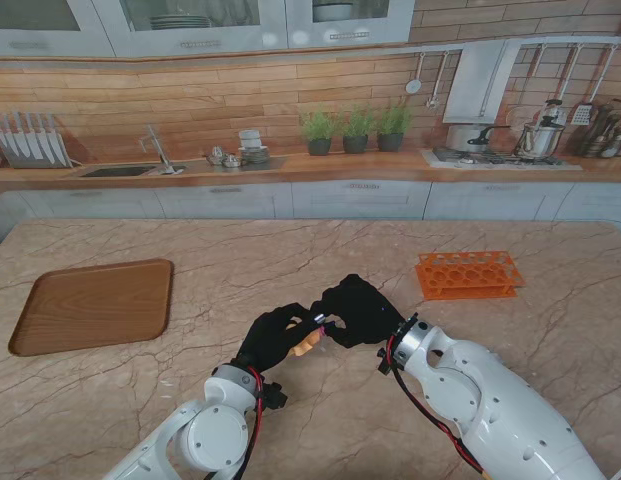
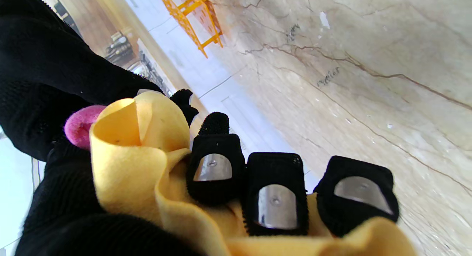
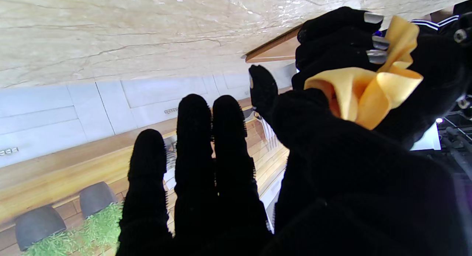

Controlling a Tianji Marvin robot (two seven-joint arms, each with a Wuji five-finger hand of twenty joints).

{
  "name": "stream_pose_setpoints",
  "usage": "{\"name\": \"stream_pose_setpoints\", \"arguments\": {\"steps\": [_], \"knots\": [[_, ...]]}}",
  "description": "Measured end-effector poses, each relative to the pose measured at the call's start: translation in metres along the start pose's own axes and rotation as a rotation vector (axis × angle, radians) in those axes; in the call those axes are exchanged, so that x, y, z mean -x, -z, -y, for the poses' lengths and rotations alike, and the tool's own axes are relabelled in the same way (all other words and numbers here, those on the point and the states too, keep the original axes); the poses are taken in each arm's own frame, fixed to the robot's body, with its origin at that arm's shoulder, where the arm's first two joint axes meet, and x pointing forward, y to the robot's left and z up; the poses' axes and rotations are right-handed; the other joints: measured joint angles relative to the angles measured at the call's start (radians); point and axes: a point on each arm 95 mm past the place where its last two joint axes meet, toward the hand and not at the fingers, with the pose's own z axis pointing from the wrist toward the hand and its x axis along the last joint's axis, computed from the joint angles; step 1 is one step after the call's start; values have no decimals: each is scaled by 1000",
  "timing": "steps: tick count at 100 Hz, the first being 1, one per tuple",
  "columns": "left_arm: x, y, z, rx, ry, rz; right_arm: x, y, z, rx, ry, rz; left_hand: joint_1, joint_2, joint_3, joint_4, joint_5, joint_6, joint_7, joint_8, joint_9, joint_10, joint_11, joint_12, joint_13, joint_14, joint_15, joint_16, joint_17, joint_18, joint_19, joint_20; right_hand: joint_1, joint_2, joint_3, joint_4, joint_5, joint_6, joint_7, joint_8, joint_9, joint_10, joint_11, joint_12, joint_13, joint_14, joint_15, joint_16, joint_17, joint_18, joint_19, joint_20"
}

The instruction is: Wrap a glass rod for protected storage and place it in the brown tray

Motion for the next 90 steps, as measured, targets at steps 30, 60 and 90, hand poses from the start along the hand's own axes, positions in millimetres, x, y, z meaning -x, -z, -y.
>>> {"name": "stream_pose_setpoints", "arguments": {"steps": [30, 60, 90], "knots": [[1, 0, 0, -5, -7, -9, 0, -3, 0, -16, 47, -22, -54, 32, -4, 1, 2, 0, 0, 0, 0, 0, 0, 3, 0, 0, 0, 0, -2, 3, 0, 5, 1, 0, 0, 0, 0, 5, 1, -10, 0, 0, 0, 0, 0, 0, 0, 0, 0, 0, 0, 0], [-1, -1, 0, 1, -28, -24, -1, -4, 3, -28, 39, -17, 24, -104, 1, 3, 3, 0, 1, 3, 0, -14, 0, 9, 0, -14, 0, 0, 6, -11, 0, 6, -1, 0, 0, 0, 0, 3, 1, -13, 0, 0, 0, 0, 0, 0, 0, 0, 0, 0, 0, 0], [-3, -2, 0, 0, -21, -23, 2, -3, 3, -28, 42, -17, 15, -326, 687, -113, -10, -3, 65, -64, 1, 12, -21, 3, 0, -14, 0, 0, 15, -39, 1, -19, -9, -2, -1, 0, -13, 89, -14, -16, 0, 0, 0, 0, 0, 0, 0, 0, 0, 0, 1, 0]]}}
